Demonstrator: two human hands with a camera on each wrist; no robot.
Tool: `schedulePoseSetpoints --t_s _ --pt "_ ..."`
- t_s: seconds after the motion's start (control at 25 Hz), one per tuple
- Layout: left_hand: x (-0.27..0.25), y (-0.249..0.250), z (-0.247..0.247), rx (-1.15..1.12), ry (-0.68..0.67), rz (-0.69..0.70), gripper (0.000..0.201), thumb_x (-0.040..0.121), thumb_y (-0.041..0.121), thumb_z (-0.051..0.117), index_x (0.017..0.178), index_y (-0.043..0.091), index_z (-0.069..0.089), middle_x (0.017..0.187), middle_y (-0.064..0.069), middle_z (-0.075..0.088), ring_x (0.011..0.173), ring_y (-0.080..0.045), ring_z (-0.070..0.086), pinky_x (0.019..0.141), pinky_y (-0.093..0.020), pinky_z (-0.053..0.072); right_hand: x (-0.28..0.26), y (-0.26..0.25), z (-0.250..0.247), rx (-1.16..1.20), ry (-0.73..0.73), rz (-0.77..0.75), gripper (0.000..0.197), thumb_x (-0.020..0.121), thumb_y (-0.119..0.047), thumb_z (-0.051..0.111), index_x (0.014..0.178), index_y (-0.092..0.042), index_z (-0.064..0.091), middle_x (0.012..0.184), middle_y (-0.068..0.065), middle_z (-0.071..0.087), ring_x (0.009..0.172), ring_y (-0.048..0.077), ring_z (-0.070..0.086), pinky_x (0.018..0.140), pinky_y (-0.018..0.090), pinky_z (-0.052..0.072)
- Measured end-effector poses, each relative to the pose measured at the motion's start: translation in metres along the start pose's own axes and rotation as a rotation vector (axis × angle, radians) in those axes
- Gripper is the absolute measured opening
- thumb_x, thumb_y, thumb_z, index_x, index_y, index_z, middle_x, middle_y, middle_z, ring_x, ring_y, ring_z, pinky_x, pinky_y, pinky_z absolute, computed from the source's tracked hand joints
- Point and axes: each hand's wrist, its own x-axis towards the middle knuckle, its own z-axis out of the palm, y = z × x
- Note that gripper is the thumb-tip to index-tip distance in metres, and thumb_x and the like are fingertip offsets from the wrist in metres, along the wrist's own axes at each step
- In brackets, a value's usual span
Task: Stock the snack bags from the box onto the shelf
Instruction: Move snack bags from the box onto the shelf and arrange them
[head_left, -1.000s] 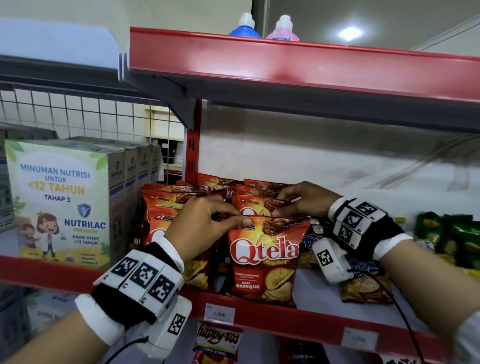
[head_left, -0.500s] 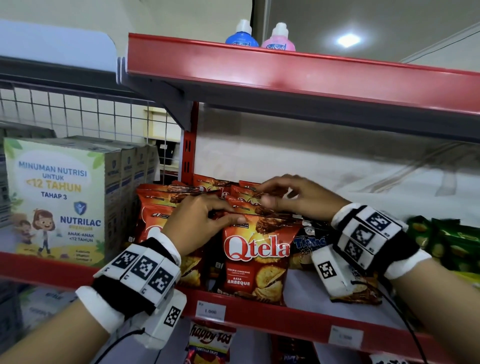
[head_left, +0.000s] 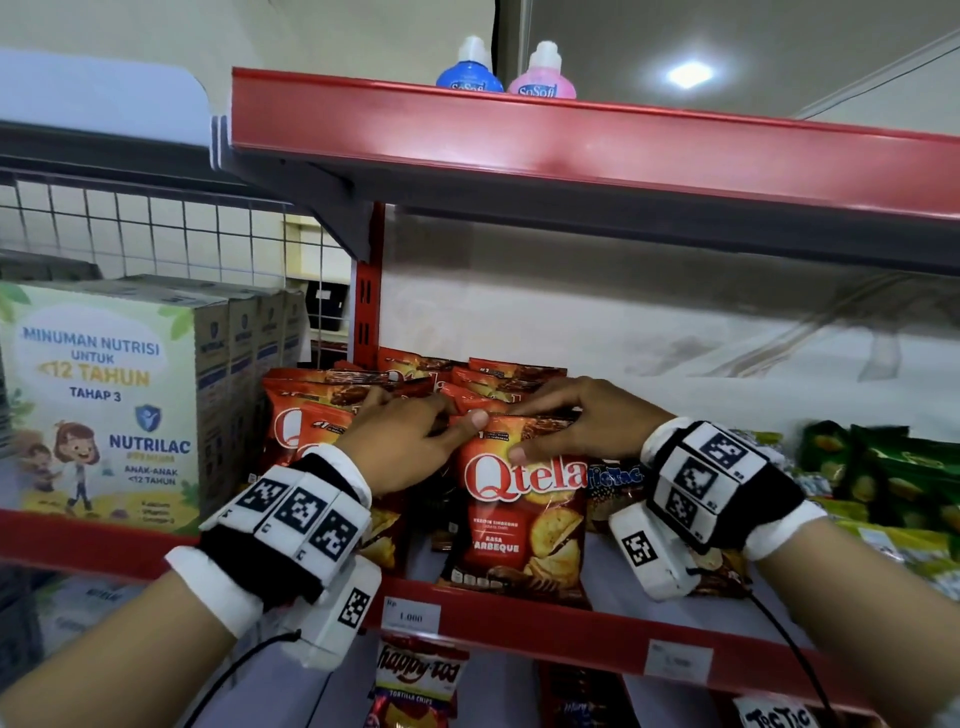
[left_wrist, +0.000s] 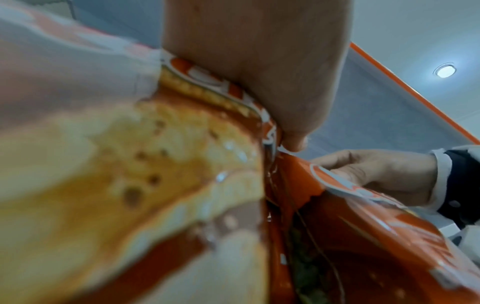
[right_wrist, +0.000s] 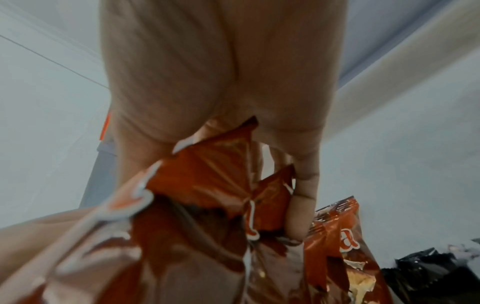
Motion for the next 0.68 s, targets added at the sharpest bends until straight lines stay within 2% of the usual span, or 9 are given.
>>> schedulePoseSetpoints --t_s 0.08,0.12,0.24,0.32,0.4,0.48,0.56,0.6,0.68 --pt "-0.002 -0.002 0.000 -0.012 0.010 0.001 0.084 0.070 0.084 0.007 0.114 0.032 0.056 0.113 0.007 0.067 0.116 -0.018 0.052 0.107 -0.038 0.017 -0.002 0.004 0.003 -0.011 -0.029 0.029 0.052 0.064 -0.054 0.077 0.113 -0.049 0.062 0.129 -0.014 0.049 0.116 0.008 0.051 0.093 0.021 0.044" --pt "-0.004 -0.003 0.000 -0.021 0.063 0.007 0.087 0.068 0.089 0.007 0.111 0.033 0.058 0.112 0.009 0.067 0.115 -0.017 0.053 0.108 -0.039 0.018 -0.004 0.006 0.006 -0.010 -0.032 0.026 0.054 0.065 -0.055 0.076 0.116 -0.049 0.059 0.131 -0.014 0.047 0.120 0.008 0.048 0.096 0.022 0.042" --pt "-0.021 -0.009 -0.004 -0.059 0.372 0.010 0.079 0.066 0.090 0.014 0.104 0.035 0.058 0.119 0.009 0.060 0.119 -0.016 0.046 0.107 -0.042 0.021 -0.010 0.006 0.010 -0.013 -0.013 -0.019 0.055 0.069 -0.056 0.073 0.118 -0.060 0.049 0.137 -0.013 0.044 0.123 0.008 0.044 0.092 0.017 0.038" --pt "-0.035 -0.020 -0.005 -0.127 0.540 -0.017 0.074 0.069 0.086 0.023 0.109 0.033 0.056 0.123 0.005 0.056 0.120 -0.018 0.040 0.102 -0.040 0.022 -0.013 0.003 0.006 -0.095 0.003 -0.033 0.059 0.070 -0.060 0.070 0.121 -0.066 0.041 0.142 -0.011 0.041 0.126 0.011 0.042 0.098 0.022 0.038" --pt "-0.050 -0.034 -0.005 -0.236 0.608 -0.073 0.075 0.070 0.081 0.031 0.118 0.028 0.053 0.125 0.000 0.051 0.123 -0.020 0.036 0.105 -0.045 0.025 -0.015 -0.002 0.002 -0.169 0.030 -0.029 0.066 0.069 -0.065 0.066 0.129 -0.062 0.036 0.146 -0.010 0.038 0.130 0.015 0.040 0.103 0.029 0.037" --pt "-0.065 -0.050 -0.003 -0.318 0.630 -0.154 0.076 0.073 0.075 0.035 0.123 0.021 0.050 0.127 -0.006 0.047 0.125 -0.023 0.033 0.107 -0.049 0.027 -0.019 -0.010 -0.001 -0.136 0.054 -0.046 0.065 0.070 -0.065 0.064 0.130 -0.057 0.039 0.141 -0.014 0.042 0.124 0.013 0.046 0.089 0.019 0.042" --pt "-0.075 -0.062 -0.003 -0.379 0.646 -0.238 0.066 0.082 0.064 0.043 0.124 0.013 0.050 0.126 -0.011 0.046 0.124 -0.027 0.035 0.108 -0.048 0.029 -0.022 -0.021 -0.004 -0.112 0.095 -0.070 0.059 0.072 -0.062 0.064 0.127 -0.052 0.046 0.130 -0.015 0.049 0.110 0.008 0.053 0.071 0.008 0.037" --pt "-0.079 -0.069 -0.001 -0.416 0.666 -0.265 0.056 0.089 0.054 0.047 0.123 0.009 0.050 0.124 -0.014 0.047 0.122 -0.029 0.037 0.107 -0.047 0.030 -0.023 -0.027 -0.005 -0.123 0.127 -0.080 0.055 0.073 -0.060 0.064 0.125 -0.048 0.051 0.129 -0.014 0.051 0.106 0.007 0.052 0.069 0.009 0.037" --pt "-0.082 -0.078 -0.001 -0.513 0.704 -0.310 0.034 0.097 0.032 0.048 0.119 0.006 0.051 0.121 -0.016 0.050 0.118 -0.031 0.044 0.103 -0.047 0.035 -0.023 -0.043 -0.006 -0.136 0.220 -0.125 0.042 0.077 -0.055 0.065 0.116 -0.041 0.061 0.126 -0.012 0.055 0.108 0.009 0.052 0.076 0.017 0.041"
